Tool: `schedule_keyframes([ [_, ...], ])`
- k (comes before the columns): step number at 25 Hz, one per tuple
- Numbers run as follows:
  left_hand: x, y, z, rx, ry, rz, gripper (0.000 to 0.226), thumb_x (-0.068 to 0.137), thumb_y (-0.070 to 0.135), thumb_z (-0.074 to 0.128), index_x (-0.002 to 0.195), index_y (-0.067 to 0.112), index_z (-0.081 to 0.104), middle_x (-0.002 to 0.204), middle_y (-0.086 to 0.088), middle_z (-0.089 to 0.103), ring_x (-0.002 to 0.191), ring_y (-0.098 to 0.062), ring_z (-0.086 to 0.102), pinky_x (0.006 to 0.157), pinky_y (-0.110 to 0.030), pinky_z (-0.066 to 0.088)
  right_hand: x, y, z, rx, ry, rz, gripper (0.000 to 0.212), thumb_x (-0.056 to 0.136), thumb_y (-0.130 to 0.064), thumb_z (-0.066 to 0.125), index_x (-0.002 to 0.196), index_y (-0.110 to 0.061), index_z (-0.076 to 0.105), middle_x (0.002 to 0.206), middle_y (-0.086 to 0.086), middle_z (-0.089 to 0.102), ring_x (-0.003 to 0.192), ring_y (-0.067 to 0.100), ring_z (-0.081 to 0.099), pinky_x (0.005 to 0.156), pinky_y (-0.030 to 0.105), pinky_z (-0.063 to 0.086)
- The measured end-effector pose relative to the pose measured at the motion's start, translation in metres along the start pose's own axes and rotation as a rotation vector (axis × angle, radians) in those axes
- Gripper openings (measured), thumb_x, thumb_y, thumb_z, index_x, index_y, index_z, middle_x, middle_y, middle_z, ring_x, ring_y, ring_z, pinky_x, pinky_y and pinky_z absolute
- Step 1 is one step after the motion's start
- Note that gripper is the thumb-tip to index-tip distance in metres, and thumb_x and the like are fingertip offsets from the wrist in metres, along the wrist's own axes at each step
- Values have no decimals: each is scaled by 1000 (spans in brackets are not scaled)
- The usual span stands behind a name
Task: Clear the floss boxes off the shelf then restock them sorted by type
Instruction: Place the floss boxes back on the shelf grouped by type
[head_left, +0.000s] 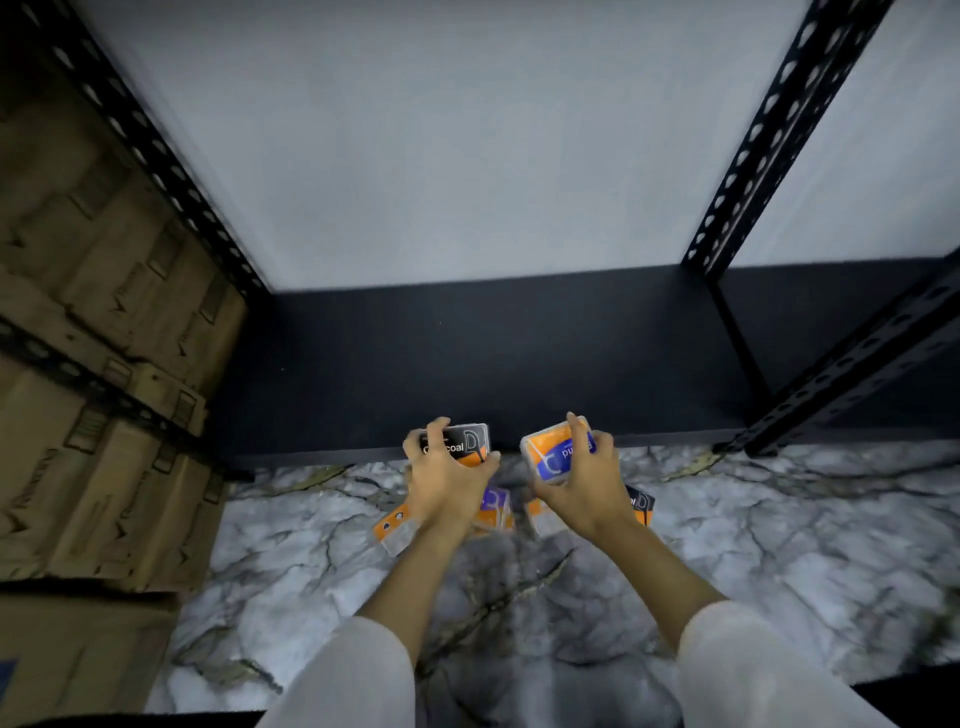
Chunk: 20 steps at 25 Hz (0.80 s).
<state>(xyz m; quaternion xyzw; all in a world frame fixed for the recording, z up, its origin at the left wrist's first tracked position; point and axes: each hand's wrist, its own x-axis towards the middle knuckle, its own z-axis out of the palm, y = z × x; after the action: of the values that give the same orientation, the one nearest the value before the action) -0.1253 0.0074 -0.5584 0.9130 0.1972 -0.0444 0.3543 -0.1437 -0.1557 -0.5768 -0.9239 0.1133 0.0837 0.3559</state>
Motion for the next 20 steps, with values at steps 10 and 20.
schedule_keyframes([
  [10, -88, 114, -160, -112, 263, 379, 76, 69, 55, 74, 134, 39, 38, 141, 7, 30, 113, -26, 42, 75, -36, 50, -91, -121, -170, 38, 320, -190, 87, 75, -53, 64, 146, -28, 22, 132, 7, 35, 121, 22, 32, 103, 34, 38],
  [20, -143, 281, -249, -303, 324, 798, 77, 68, 56, 73, 134, 40, 37, 136, 8, 31, 120, -16, 42, 86, -38, 51, -120, -183, -356, 84, 711, -294, 79, 79, -58, 59, 145, -27, 28, 127, 8, 38, 119, 25, 33, 97, 31, 32],
])
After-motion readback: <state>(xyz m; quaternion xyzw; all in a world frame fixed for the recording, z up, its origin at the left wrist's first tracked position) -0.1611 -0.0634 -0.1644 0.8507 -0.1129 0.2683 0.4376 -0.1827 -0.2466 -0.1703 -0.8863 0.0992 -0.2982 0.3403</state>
